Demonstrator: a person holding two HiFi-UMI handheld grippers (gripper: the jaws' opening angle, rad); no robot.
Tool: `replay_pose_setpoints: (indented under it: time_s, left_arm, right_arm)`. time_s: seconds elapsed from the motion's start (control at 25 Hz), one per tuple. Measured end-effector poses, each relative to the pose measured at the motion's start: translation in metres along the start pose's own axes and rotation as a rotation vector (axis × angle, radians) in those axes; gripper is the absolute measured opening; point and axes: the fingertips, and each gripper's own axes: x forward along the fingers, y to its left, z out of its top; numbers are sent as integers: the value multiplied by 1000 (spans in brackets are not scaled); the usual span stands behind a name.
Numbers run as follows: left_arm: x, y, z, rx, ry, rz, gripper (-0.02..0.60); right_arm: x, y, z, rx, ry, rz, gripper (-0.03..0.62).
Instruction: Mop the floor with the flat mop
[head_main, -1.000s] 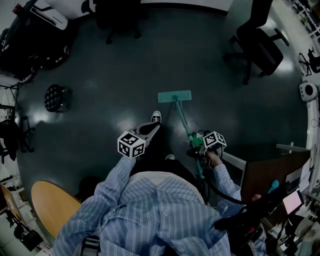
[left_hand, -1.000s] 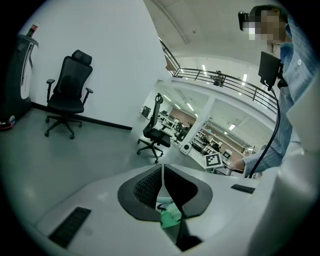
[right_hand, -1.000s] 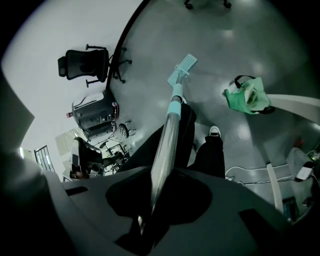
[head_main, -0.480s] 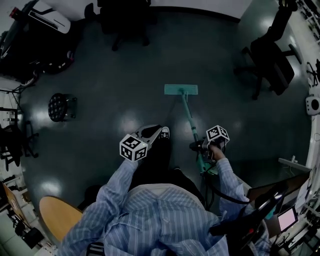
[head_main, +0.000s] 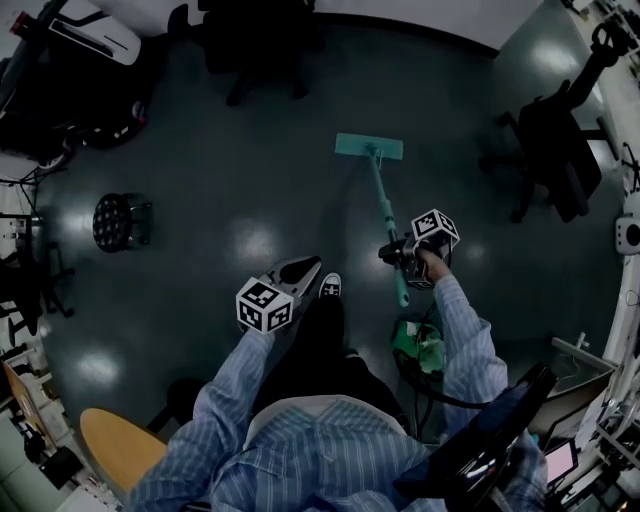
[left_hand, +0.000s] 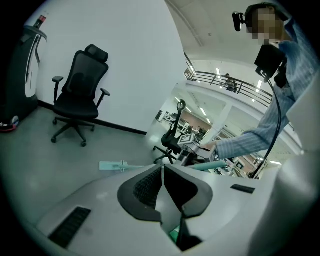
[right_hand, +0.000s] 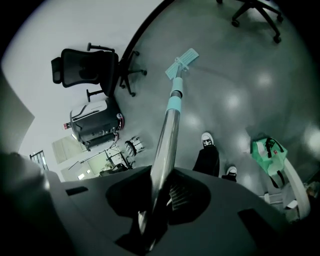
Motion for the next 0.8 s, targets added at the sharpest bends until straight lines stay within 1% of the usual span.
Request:
replay_pose_setpoints:
  time_s: [0.28, 0.48, 0.64, 0.8]
  left_arm:
    - [21, 20, 2, -40, 8, 1, 15]
    - [28, 27, -6, -55, 30, -11, 15]
    - [32, 33, -18, -77, 45, -5, 15]
    - [25, 46, -24, -99, 36, 23, 15]
  right_arm:
    - [-16, 52, 127, 32, -71, 38, 74]
    - [-27, 91, 200, 59, -156, 68, 74]
    - [-34, 111, 245, 71, -174, 69, 74]
    - [-33, 128, 269, 98, -209, 95, 74]
